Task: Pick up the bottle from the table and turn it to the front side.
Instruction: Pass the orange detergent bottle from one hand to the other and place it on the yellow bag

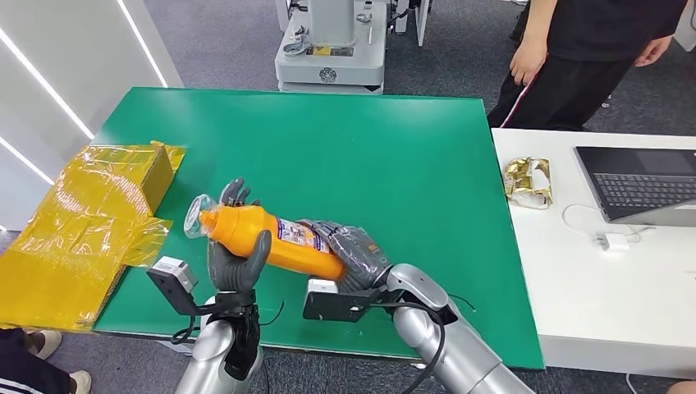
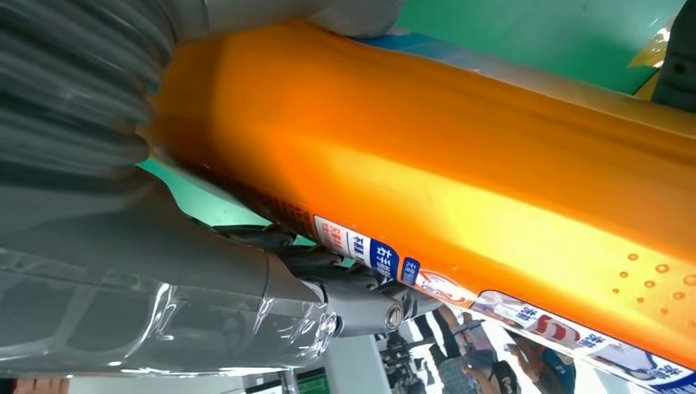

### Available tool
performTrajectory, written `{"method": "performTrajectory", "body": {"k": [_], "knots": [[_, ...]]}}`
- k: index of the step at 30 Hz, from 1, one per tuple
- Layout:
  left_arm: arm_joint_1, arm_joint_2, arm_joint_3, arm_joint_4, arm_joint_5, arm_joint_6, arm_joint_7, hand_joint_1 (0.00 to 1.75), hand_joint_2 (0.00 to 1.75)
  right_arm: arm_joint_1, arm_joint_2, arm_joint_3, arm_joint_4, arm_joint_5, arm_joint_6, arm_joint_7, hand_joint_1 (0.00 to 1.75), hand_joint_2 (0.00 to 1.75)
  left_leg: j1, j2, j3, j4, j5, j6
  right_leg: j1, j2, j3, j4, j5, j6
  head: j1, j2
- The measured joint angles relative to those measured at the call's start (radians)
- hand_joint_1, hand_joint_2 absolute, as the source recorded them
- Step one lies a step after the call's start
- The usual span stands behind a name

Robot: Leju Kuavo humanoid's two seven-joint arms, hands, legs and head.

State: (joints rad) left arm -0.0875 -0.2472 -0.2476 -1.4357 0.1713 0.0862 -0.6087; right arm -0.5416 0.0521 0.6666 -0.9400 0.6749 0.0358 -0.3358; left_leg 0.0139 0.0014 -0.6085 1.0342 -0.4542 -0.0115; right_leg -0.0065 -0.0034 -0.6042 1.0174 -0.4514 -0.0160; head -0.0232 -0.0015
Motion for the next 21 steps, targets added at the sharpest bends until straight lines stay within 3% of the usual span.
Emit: {"method": "performTrajectory", "body": {"k": [16, 17, 20, 21], "knots": [[-0.011, 0.000, -0.001, -0.001, 0.020, 0.004, -0.006, 1.75, 1.75, 0.025, -0.006, 0.002, -0.031, 0.026, -0.025, 0.032, 1.73, 1.75, 0.000, 0.000, 0.000, 0.000, 0.000, 0.000, 0.000, 0.001, 0.000, 0.000, 0.000, 0.000, 0.000, 0.000], [-0.014, 0.000, -0.001, -0.001, 0.021, 0.004, -0.007, 1.75, 1.75, 0.025, -0.006, 0.002, -0.033, 0.027, -0.032, 0.033, 1.52, 1.75, 0.000, 0.000, 0.000, 0.000, 0.000, 0.000, 0.000, 0.001, 0.000, 0.000, 0.000, 0.000, 0.000, 0.000], [-0.020, 0.000, -0.002, -0.001, 0.026, 0.005, -0.009, 1.75, 1.75, 0.027, -0.006, 0.001, -0.040, 0.028, -0.051, 0.037, 0.26, 1.75, 0.000, 0.000, 0.000, 0.000, 0.000, 0.000, 0.000, 0.001, 0.000, 0.000, 0.000, 0.000, 0.000, 0.000], [-0.021, 0.000, -0.002, -0.001, 0.028, 0.006, -0.010, 1.75, 1.75, 0.029, -0.006, 0.001, -0.043, 0.029, -0.059, 0.038, 0.03, 1.75, 0.000, 0.000, 0.000, 0.000, 0.000, 0.000, 0.000, 0.001, 0.000, 0.000, 0.000, 0.000, 0.000, 0.000]]}}
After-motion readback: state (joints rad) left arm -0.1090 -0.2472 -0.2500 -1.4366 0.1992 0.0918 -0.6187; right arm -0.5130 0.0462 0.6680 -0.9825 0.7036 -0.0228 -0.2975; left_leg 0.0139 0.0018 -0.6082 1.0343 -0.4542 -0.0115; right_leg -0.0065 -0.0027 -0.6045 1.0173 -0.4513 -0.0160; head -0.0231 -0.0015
